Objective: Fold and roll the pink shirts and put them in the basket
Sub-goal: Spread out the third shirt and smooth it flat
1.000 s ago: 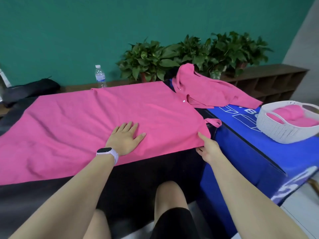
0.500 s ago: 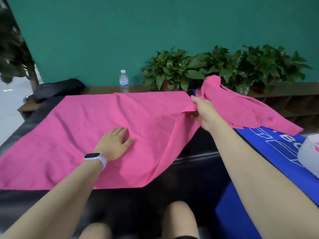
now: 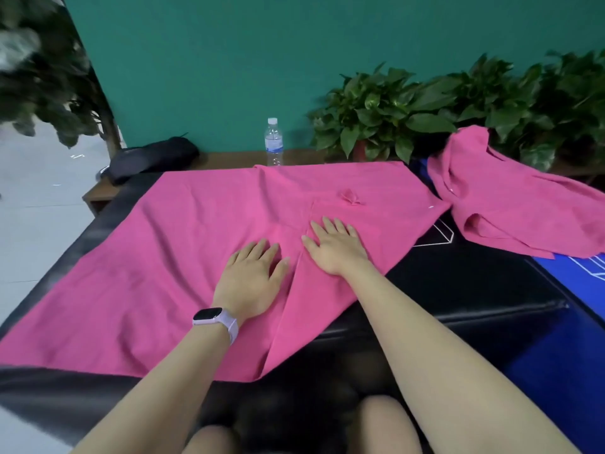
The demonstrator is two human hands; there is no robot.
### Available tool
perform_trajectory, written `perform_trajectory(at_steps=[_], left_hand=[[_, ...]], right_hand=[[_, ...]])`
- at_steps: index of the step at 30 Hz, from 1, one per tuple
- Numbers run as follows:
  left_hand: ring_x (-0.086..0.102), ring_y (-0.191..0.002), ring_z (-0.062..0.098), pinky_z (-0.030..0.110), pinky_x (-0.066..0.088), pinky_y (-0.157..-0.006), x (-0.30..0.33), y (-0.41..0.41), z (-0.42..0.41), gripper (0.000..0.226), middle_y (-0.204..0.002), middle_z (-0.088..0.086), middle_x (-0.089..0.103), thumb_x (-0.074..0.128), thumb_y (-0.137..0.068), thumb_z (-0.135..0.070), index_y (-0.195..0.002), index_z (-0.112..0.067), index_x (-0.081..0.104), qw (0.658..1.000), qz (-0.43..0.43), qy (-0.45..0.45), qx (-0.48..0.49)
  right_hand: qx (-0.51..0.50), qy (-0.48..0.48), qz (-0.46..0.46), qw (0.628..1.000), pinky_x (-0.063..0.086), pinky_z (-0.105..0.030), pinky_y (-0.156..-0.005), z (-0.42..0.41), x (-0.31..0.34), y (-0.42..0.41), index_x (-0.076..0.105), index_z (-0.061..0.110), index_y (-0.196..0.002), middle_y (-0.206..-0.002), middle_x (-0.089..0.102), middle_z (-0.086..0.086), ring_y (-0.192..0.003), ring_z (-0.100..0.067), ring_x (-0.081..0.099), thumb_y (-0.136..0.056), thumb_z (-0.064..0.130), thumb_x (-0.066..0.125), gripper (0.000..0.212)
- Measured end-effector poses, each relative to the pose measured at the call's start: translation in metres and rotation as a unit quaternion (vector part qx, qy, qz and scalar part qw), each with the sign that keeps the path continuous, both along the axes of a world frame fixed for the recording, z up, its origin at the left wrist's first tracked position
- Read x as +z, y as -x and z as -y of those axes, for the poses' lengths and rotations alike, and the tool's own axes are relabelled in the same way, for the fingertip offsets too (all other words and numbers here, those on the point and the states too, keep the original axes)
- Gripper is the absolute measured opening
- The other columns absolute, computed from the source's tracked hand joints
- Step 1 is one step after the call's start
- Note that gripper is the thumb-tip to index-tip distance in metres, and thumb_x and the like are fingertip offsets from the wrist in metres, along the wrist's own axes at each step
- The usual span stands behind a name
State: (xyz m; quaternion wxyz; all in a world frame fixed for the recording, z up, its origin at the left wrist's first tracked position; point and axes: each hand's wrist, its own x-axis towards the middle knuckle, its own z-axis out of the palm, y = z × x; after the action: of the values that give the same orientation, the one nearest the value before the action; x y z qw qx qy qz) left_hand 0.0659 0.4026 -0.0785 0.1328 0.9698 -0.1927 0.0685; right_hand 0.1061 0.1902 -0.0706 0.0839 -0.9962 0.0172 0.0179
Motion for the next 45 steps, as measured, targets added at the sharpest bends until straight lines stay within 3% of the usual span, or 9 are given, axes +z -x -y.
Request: perform_trajectory(at_steps=[5, 9, 11, 15, 19, 30, 41, 43, 45], left_hand=[[0.026, -0.150, 0.018, 0.038, 0.018, -0.122, 0.004, -0.002, 0.000, 0.052, -0.159, 0.003, 0.037, 0.032, -0.106, -0.043, -0.150, -0.019, 0.044, 0.998, -0.019, 0.061, 0.006], [0.056, -0.126, 0.020, 0.035, 0.041, -0.108, 0.034, 0.002, -0.017, 0.044, -0.132, 0.004, 0.064, 0.044, -0.094, -0.004, -0.135, -0.014, 0.059, 0.945, -0.148, 0.292, 0.000], [0.056, -0.126, 0.023, 0.037, 0.040, -0.111, 0.043, -0.003, -0.053, 0.047, -0.132, 0.006, 0.064, 0.041, -0.092, 0.001, -0.132, -0.013, 0.061, 0.951, -0.116, 0.284, 0.031], [0.023, -0.151, 0.025, 0.035, 0.016, -0.122, 0.044, -0.013, -0.171, 0.049, -0.162, 0.014, 0.029, 0.042, -0.104, -0.020, -0.151, -0.012, 0.042, 0.988, -0.026, 0.065, 0.135], [0.003, -0.155, 0.017, 0.036, 0.002, -0.125, 0.018, 0.010, -0.250, 0.064, -0.168, 0.003, 0.007, 0.027, -0.106, -0.052, -0.161, -0.022, 0.016, 0.979, -0.094, -0.069, 0.167], [0.007, -0.155, 0.017, 0.038, 0.005, -0.125, 0.003, 0.078, -0.248, 0.078, -0.168, -0.003, 0.009, 0.019, -0.097, -0.071, -0.161, -0.026, 0.015, 0.968, -0.044, -0.044, 0.243], [0.023, -0.151, 0.025, 0.045, 0.015, -0.122, -0.006, 0.108, -0.257, 0.065, -0.163, 0.005, 0.029, 0.030, -0.102, -0.060, -0.155, -0.022, 0.036, 0.973, 0.025, 0.043, 0.227], [0.033, -0.142, 0.035, 0.048, 0.023, -0.117, -0.010, 0.117, -0.264, 0.057, -0.154, 0.015, 0.039, 0.043, -0.101, -0.050, -0.147, -0.016, 0.047, 0.940, 0.109, 0.116, 0.302], [0.043, -0.128, 0.041, 0.051, 0.033, -0.108, -0.024, 0.132, -0.271, 0.056, -0.137, 0.021, 0.048, 0.055, -0.095, -0.047, -0.137, -0.011, 0.050, 0.861, 0.161, 0.249, 0.413]], right_hand=[[-0.012, -0.052, 0.016, 0.998, 0.002, -0.049, -0.126, -0.034, 0.011, 0.002, 0.019, 0.019, -0.161, -0.169, 0.013, -0.008, -0.156, -0.028, 0.006, -0.107, 0.049, 0.012, 0.062], [-0.013, -0.406, 0.047, 0.913, 0.019, -0.030, -0.118, -0.119, 0.032, 0.019, 0.046, 0.006, -0.148, -0.158, 0.041, -0.011, -0.148, -0.024, 0.032, -0.110, 0.032, 0.027, 0.050], [-0.007, -0.470, 0.036, 0.882, 0.020, -0.026, -0.116, -0.149, 0.028, 0.032, 0.043, 0.007, -0.150, -0.159, 0.040, -0.009, -0.147, -0.020, 0.033, -0.110, 0.031, 0.029, 0.049], [0.118, -0.137, 0.056, 0.982, 0.005, -0.040, -0.127, -0.171, -0.002, 0.043, 0.025, 0.020, -0.160, -0.168, 0.019, -0.005, -0.155, -0.020, 0.014, -0.107, 0.049, 0.021, 0.060], [0.174, -0.017, 0.011, 0.985, -0.002, -0.044, -0.126, -0.176, -0.004, 0.045, 0.012, 0.030, -0.162, -0.170, 0.005, 0.001, -0.156, -0.021, 0.001, -0.102, 0.063, 0.013, 0.068], [0.237, 0.010, -0.013, 0.971, -0.001, -0.041, -0.127, -0.169, 0.011, 0.064, 0.007, 0.035, -0.162, -0.170, -0.002, 0.006, -0.156, -0.016, -0.004, -0.102, 0.065, 0.019, 0.068], [0.225, 0.011, -0.016, 0.974, -0.004, -0.042, -0.126, -0.166, 0.005, 0.100, 0.005, 0.038, -0.161, -0.169, -0.003, 0.007, -0.156, -0.016, -0.005, -0.101, 0.067, 0.012, 0.068], [0.213, 0.011, -0.014, 0.977, -0.003, -0.043, -0.126, -0.169, 0.004, 0.102, 0.006, 0.037, -0.161, -0.170, -0.002, 0.006, -0.156, -0.017, -0.004, -0.101, 0.066, 0.011, 0.067], [0.203, 0.015, -0.011, 0.979, -0.003, -0.045, -0.126, -0.171, 0.002, 0.105, 0.005, 0.035, -0.162, -0.170, -0.002, 0.005, -0.156, -0.019, -0.004, -0.101, 0.066, 0.008, 0.068]])
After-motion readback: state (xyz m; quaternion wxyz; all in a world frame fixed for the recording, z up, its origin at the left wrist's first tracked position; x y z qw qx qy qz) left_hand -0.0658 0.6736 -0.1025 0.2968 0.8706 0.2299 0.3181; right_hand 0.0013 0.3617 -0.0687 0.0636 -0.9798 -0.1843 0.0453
